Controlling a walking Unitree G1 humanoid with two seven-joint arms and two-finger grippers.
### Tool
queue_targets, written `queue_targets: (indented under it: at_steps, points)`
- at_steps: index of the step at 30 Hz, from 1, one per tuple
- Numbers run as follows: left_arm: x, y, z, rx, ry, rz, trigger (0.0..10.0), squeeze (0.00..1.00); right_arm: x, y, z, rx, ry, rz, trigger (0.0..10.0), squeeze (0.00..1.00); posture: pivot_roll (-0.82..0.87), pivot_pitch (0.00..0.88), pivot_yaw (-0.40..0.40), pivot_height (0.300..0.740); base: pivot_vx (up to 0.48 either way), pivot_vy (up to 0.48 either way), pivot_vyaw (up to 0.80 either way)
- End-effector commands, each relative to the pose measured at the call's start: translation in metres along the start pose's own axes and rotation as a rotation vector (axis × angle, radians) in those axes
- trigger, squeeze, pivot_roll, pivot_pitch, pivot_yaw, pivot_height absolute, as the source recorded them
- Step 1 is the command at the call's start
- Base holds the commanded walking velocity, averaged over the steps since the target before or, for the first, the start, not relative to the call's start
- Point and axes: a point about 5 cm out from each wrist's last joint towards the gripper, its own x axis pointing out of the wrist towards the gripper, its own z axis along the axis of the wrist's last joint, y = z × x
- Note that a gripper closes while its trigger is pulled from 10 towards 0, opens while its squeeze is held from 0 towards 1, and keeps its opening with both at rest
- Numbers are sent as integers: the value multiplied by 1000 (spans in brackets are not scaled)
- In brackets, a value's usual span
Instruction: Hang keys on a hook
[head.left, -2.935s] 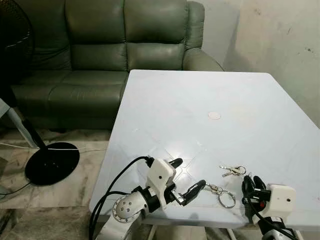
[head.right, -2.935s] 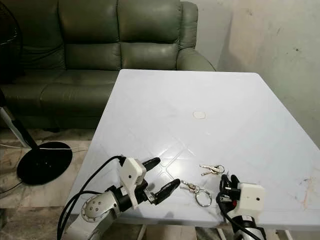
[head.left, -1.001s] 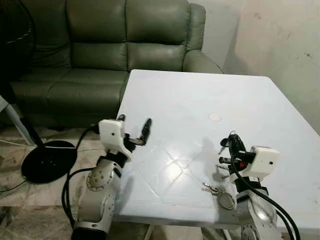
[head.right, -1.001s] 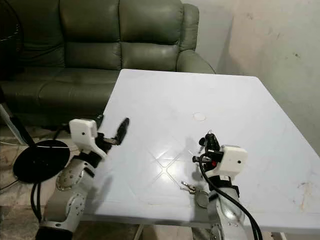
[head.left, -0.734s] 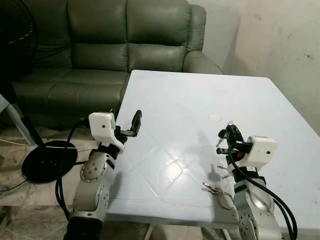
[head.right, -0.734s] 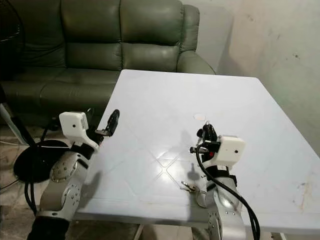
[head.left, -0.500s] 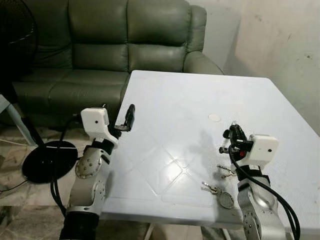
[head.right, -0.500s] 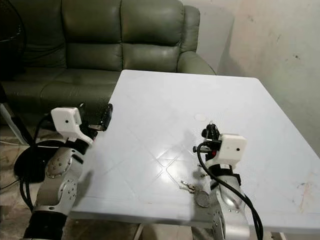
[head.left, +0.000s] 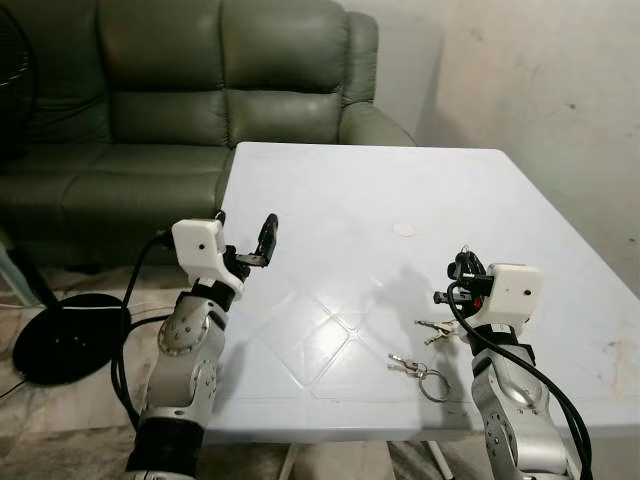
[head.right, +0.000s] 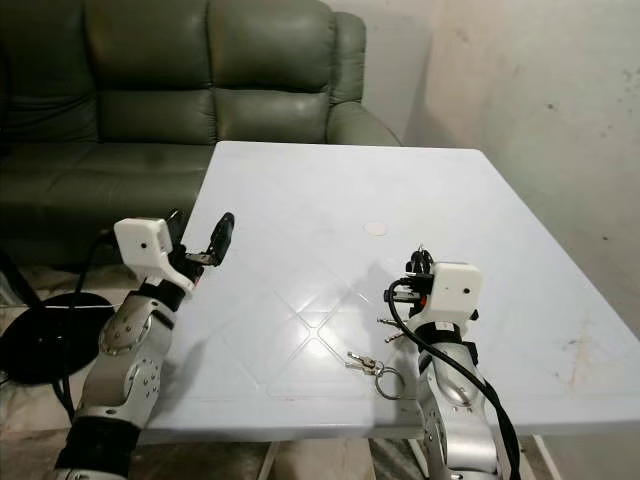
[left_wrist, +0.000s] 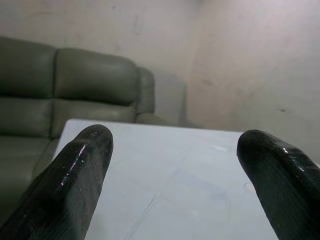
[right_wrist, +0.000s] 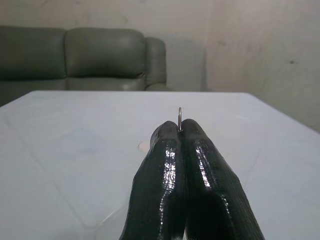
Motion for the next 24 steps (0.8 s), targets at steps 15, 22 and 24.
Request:
queue_targets:
  at_steps: [15, 22, 24]
  points:
    - [7, 3, 9, -94, -64, 54, 10000, 0, 3, 2, -1, 2, 8, -9, 10000, 0, -19, 0, -44, 740, 0, -190, -738]
    - [8, 5, 6, -67, -45, 68, 10000, 0, 1, 1, -1, 2, 13, -11, 10000, 0, -21, 0, -45, 740, 0, 0, -738]
    - [8, 5, 6, -72, -46, 70, 10000, 0, 1, 1, -1, 2, 13, -13, 10000, 0, -21, 0, -45, 740, 0, 0, -738]
